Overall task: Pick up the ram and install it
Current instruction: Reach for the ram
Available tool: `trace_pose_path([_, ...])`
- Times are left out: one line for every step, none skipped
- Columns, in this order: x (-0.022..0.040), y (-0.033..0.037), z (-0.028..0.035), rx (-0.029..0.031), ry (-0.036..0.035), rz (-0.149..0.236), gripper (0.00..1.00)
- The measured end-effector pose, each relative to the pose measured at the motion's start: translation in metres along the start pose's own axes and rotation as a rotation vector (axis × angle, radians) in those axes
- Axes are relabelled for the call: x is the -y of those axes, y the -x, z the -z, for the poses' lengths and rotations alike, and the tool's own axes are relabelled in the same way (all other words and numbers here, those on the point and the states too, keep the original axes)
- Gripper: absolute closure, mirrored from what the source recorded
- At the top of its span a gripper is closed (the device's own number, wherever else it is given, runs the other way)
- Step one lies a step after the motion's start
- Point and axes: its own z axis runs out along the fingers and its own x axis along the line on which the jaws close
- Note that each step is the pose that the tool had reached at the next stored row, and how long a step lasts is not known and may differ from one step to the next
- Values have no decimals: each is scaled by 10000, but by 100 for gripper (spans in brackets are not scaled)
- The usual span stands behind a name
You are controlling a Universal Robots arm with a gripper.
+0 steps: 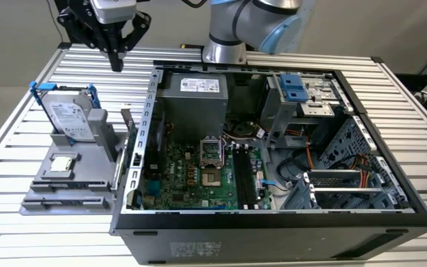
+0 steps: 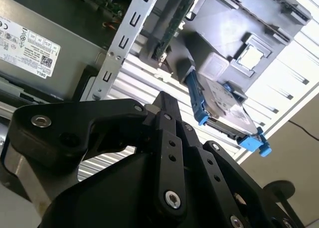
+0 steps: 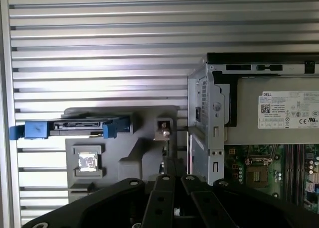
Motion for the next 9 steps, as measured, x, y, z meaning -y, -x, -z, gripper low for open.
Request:
trace_pose_path([-2, -19, 0, 0, 0, 0, 100])
trace_pose_path([-3, -38, -1, 0, 0, 0, 100])
trace_pose_path([-5, -60, -1, 0, 0, 0, 100])
trace_pose_path([-6, -80, -1, 0, 0, 0, 100])
trace_pose_path([-8, -102, -1, 0, 0, 0, 100])
trace_pose_path([-10, -123, -1, 0, -1, 0, 100])
trace_pose_path([-11, -143, -1, 0, 0, 0, 100])
trace_pose_path([-12, -163, -2, 0, 0, 1, 100])
trace_pose_path([-14, -182, -2, 1, 1, 1, 100])
